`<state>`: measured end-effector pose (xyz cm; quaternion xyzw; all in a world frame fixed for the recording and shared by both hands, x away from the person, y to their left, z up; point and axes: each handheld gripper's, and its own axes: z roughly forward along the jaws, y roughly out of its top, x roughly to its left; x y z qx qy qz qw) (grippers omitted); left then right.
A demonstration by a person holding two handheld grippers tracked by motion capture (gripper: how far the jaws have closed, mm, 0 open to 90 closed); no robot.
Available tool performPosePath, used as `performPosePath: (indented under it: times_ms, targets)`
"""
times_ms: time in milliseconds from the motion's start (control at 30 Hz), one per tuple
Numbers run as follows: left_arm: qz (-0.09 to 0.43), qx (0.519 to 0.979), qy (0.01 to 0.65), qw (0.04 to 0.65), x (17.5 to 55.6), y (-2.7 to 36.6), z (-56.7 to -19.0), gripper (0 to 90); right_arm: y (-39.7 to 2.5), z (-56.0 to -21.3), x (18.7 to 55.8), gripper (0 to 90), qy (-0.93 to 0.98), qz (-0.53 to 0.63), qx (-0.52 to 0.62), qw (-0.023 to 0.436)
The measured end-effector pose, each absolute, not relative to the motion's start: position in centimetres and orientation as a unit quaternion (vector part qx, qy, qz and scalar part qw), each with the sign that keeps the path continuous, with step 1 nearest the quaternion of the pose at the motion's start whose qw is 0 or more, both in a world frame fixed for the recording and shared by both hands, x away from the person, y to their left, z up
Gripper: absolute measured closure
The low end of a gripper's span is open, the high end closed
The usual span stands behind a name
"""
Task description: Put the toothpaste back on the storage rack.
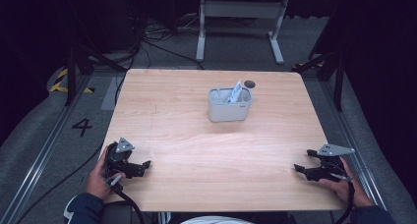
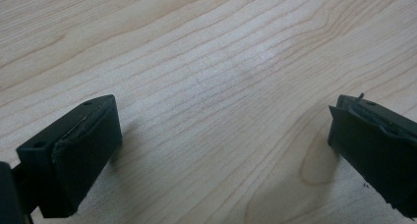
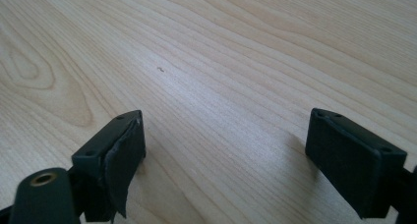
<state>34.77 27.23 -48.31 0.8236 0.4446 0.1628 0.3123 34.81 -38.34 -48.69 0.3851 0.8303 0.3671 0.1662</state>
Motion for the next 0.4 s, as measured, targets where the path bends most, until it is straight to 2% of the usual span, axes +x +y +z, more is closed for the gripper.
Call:
performPosePath:
  times_ms: [400]
  targets:
    - [0.168,0.822,0.445,0.313,34.84,27.19,-48.34,0.1,-38.34,-48.69,34.81,15.7,0.83,0.367,0.385,0.166]
